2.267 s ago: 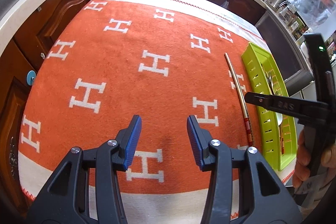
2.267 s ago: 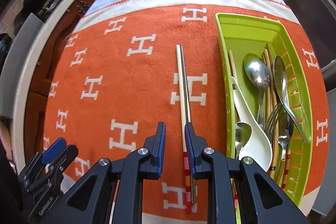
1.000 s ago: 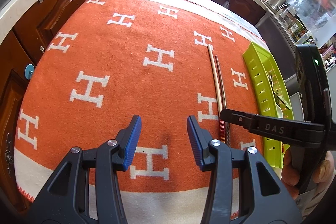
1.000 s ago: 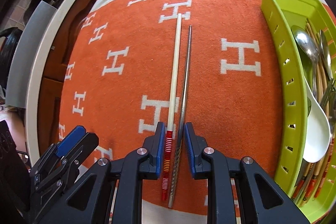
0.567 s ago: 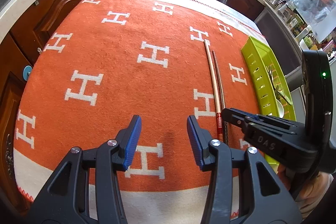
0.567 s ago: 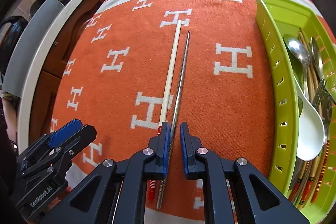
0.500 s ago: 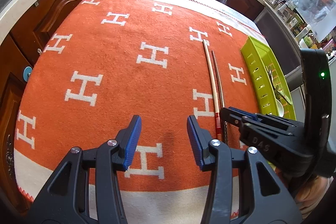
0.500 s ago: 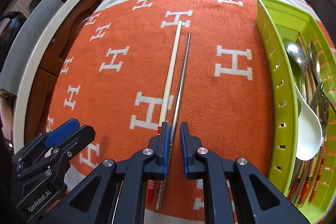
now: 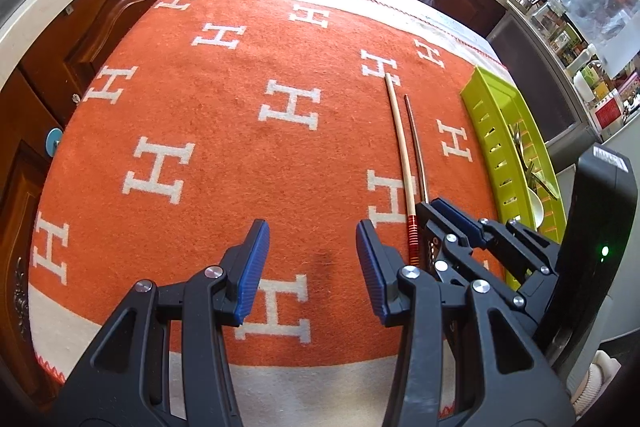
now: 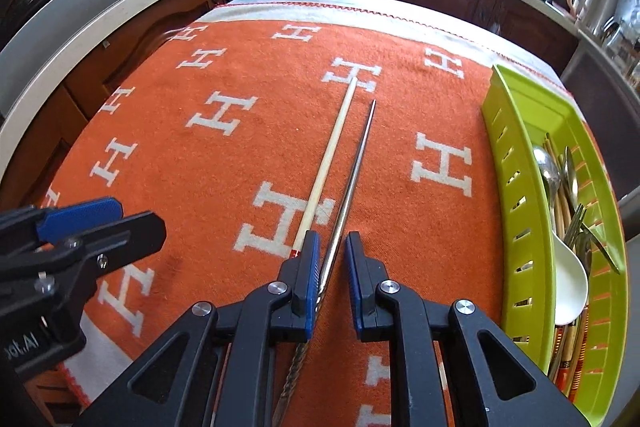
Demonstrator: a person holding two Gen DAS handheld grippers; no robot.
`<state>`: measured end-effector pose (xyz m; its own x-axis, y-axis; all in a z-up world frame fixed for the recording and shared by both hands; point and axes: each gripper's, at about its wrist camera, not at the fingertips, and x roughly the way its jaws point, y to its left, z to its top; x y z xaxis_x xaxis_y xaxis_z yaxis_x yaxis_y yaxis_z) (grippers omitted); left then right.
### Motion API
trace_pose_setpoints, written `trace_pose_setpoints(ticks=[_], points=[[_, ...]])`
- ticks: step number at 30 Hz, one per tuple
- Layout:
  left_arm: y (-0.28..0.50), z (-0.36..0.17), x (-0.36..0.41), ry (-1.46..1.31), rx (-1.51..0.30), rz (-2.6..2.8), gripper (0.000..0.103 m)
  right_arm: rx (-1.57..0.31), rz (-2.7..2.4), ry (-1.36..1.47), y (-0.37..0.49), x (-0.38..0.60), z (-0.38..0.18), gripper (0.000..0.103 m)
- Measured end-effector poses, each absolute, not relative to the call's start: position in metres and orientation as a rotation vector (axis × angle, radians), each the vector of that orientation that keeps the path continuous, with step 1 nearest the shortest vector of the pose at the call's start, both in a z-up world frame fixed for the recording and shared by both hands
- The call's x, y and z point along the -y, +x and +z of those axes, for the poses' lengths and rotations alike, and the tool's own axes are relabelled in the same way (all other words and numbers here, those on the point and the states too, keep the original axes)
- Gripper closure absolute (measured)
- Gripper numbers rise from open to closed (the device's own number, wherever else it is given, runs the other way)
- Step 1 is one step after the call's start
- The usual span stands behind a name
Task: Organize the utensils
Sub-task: 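Grasp a metal chopstick with the right tool, then grasp the red-striped wooden chopstick with the left tool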
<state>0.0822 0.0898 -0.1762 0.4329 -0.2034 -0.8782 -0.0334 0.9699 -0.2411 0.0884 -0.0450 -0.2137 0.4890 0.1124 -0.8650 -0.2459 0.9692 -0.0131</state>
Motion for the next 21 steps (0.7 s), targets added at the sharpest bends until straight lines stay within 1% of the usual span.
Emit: trace_pose_setpoints(ticks=[1, 3, 5, 7, 8, 12, 18, 20, 21], points=[[0.083, -0.176, -0.088, -0.231, -1.120, -0.112, 0.061, -1.044, 0.215, -0.132, 0.088, 0.048, -0.213, 0.096], [0.084, -0.174, -0.083, -0.220, -1.121, -0.128, 0.061, -1.065, 0.207, -0.080, 0.089, 0.058, -0.212, 0.098], [0.086, -0.174, -0.076, -0.210, -1.127, -0.155, 0.061, -1.081, 0.204, -0.032, 0.090, 0.069, -0.212, 0.098], [0.090, -0.174, -0.067, -0.201, -1.135, -0.188, 0.055, -1.094, 0.203, 0.025, 0.092, 0.082, -0.211, 0.098], [0.092, -0.174, -0.063, -0.197, -1.135, -0.197, 0.054, -1.100, 0.200, 0.059, 0.092, 0.090, -0.211, 0.098], [0.104, -0.179, -0.042, -0.169, -1.140, -0.215, 0.054, -1.093, 0.200, 0.165, 0.089, 0.117, -0.203, 0.098], [0.120, -0.192, -0.009, -0.089, -1.147, -0.172, 0.054, -1.039, 0.220, 0.236, 0.079, 0.141, -0.183, 0.098], [0.124, -0.197, -0.002, -0.074, -1.159, -0.147, 0.056, -1.033, 0.222, 0.250, 0.077, 0.146, -0.180, 0.098], [0.127, -0.200, 0.001, -0.057, -1.167, -0.118, 0.064, -1.031, 0.224, 0.260, 0.075, 0.150, -0.179, 0.098]])
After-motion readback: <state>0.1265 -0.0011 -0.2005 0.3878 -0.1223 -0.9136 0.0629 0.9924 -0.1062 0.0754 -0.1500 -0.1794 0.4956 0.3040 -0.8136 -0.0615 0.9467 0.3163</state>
